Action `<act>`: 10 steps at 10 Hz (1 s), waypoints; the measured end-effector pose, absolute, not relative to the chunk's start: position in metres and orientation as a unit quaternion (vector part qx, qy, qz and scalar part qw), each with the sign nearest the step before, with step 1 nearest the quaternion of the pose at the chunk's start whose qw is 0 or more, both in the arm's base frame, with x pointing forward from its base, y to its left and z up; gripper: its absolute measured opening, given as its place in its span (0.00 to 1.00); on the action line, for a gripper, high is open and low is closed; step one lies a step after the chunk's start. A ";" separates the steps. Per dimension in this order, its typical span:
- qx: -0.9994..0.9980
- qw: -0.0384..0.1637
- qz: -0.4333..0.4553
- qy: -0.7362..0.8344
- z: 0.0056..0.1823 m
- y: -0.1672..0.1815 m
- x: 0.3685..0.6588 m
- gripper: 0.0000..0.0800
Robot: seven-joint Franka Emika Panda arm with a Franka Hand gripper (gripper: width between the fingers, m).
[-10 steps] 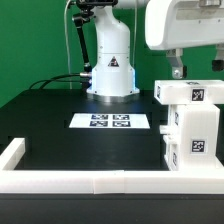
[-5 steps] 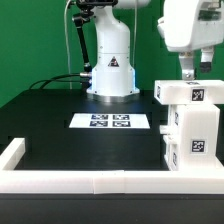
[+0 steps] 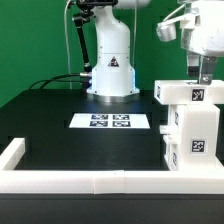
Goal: Assemble cabinet
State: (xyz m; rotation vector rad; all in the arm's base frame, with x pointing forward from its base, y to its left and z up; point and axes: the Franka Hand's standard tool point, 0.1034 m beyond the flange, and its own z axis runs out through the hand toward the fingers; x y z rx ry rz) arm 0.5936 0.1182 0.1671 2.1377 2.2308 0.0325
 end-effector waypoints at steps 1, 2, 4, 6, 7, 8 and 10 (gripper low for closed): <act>0.676 0.025 0.008 0.736 0.164 0.116 0.593 1.00; 0.657 0.024 0.005 0.753 0.159 0.114 0.593 1.00; 0.666 0.022 0.006 0.746 0.148 0.114 0.593 1.00; 0.676 0.023 0.008 0.737 0.146 0.113 0.594 0.84; 0.686 0.023 0.008 0.727 0.145 0.113 0.593 0.69; 0.687 0.023 0.008 0.727 0.145 0.112 0.594 0.69; 0.726 0.022 0.009 0.687 0.145 0.112 0.593 0.69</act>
Offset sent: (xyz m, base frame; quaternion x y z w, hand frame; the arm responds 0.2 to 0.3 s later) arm 0.0010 0.0056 -0.0179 -0.0158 0.0135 0.0250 0.9995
